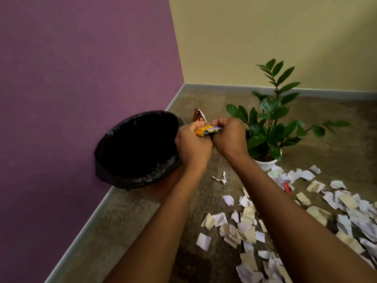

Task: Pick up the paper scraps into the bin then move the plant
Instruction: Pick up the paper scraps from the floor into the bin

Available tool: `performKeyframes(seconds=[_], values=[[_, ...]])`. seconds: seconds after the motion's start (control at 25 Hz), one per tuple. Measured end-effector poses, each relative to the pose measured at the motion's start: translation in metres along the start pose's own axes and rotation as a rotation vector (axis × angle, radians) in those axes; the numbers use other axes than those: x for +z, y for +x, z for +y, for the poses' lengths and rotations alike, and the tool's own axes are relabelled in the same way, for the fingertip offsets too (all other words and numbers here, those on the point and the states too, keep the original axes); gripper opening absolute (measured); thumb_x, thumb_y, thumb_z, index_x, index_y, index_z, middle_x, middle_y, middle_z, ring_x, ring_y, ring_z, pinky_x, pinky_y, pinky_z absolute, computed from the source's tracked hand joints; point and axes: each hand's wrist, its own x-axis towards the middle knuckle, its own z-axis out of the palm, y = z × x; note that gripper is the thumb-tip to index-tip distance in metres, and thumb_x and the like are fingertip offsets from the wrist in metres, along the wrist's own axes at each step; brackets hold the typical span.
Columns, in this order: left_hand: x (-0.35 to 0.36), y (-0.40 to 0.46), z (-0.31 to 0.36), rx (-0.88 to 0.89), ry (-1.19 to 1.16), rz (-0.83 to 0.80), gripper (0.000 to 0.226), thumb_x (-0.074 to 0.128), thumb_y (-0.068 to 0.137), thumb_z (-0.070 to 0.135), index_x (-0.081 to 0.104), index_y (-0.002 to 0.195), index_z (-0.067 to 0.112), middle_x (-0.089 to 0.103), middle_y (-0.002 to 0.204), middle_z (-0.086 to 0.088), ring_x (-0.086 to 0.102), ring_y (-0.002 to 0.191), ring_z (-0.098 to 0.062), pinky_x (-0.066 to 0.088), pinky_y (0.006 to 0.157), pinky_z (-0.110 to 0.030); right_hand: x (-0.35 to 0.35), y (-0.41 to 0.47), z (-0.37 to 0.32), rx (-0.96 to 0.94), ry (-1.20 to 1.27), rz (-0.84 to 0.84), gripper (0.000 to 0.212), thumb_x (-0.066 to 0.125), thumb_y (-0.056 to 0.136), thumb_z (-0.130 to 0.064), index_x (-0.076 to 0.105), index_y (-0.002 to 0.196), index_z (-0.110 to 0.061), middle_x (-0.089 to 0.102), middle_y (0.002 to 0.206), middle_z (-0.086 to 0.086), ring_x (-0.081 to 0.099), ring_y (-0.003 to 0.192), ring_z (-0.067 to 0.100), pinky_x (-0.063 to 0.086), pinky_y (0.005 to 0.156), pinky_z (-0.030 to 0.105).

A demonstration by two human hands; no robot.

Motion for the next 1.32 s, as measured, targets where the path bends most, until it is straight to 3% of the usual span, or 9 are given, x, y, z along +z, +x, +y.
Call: performKeyframes(seconds=[0.2,0.28,0.44,0.64,0.76,0.96,1.08,1.16,1.32], values=[[-0.061,0.022,0.007,0.066,0.033,0.132,0.040,0.065,0.071,0.005,0.076,0.106,0.021,0.072,0.106,0.001,0.067,0.097,-0.012,0.052,0.093,-0.029,0.046,-0.003,-0.045,-0.060,0.228,-0.071,0.023,0.064,0.067,-0.003,0.070,0.067,-0.026,0.071,0.067,-0.007,0.063,0.062,0.002,0.051,0.061,0.021],[-0.076,0.025,-0.003,0.046,0.052,0.166,0.045,0.066,0.073,0.003,0.072,0.114,0.021,0.064,0.116,-0.001,0.064,0.103,-0.014,0.050,0.097,-0.032,0.067,-0.007,-0.046,-0.096,0.247,-0.091,0.031,0.060,0.067,0.001,0.072,0.077,-0.026,0.072,0.081,-0.005,0.066,0.074,0.005,0.053,0.073,0.022],[-0.095,0.028,-0.029,-0.059,0.076,0.232,0.055,0.069,0.080,0.008,0.057,0.132,0.019,0.045,0.136,-0.004,0.056,0.113,-0.014,0.039,0.096,-0.012,0.097,-0.014,-0.042,-0.205,0.184,-0.171,0.050,0.059,0.066,0.007,0.068,0.110,-0.015,0.065,0.112,0.004,0.062,0.101,0.015,0.046,0.093,0.022],[-0.109,0.030,-0.052,-0.206,0.132,0.199,0.076,0.068,0.081,0.006,0.034,0.149,0.018,0.028,0.151,-0.008,0.050,0.125,-0.023,0.037,0.095,-0.020,0.109,-0.015,-0.038,-0.229,0.073,-0.379,0.065,0.067,0.073,0.005,0.054,0.134,-0.014,0.044,0.146,0.011,0.036,0.140,0.020,0.029,0.113,0.024],[-0.110,0.033,-0.054,-0.237,0.133,0.162,0.079,0.065,0.084,0.002,0.027,0.151,0.020,0.022,0.154,-0.007,0.050,0.125,-0.024,0.041,0.089,-0.022,0.109,-0.014,-0.038,-0.209,0.075,-0.456,0.070,0.063,0.077,0.007,0.046,0.140,-0.019,0.028,0.157,0.010,0.025,0.146,0.019,0.031,0.115,0.031],[-0.103,0.027,-0.044,-0.228,0.166,0.171,0.078,0.059,0.083,-0.006,0.030,0.149,0.024,0.019,0.154,-0.005,0.051,0.124,-0.027,0.048,0.101,-0.035,0.098,-0.003,-0.029,-0.182,0.142,-0.411,0.070,0.055,0.077,0.014,0.050,0.137,-0.022,0.030,0.157,0.004,0.037,0.140,0.021,0.045,0.107,0.034],[-0.085,0.010,-0.031,0.043,0.226,0.240,0.065,0.056,0.081,-0.005,0.042,0.139,0.021,0.034,0.136,-0.006,0.051,0.119,-0.026,0.046,0.102,-0.038,0.079,0.004,-0.021,-0.149,0.185,-0.282,0.056,0.053,0.079,0.011,0.058,0.126,-0.019,0.057,0.134,0.002,0.064,0.103,0.010,0.055,0.085,0.026],[-0.065,-0.008,-0.024,0.258,0.193,0.203,0.058,0.055,0.080,-0.003,0.046,0.133,0.019,0.040,0.129,-0.006,0.053,0.117,-0.022,0.049,0.097,-0.036,0.058,0.007,-0.011,-0.167,0.145,-0.198,0.044,0.056,0.080,0.006,0.063,0.115,-0.019,0.067,0.115,0.000,0.059,0.070,-0.005,0.051,0.070,0.016],[-0.020,-0.049,-0.032,0.496,0.206,0.014,0.051,0.054,0.080,0.002,0.048,0.127,0.020,0.043,0.119,-0.004,0.057,0.101,-0.019,0.052,0.079,-0.034,0.010,-0.004,0.024,-0.243,0.007,-0.186,0.038,0.057,0.074,0.006,0.067,0.103,-0.016,0.068,0.102,0.002,0.051,0.062,-0.005,0.041,0.063,0.010]])
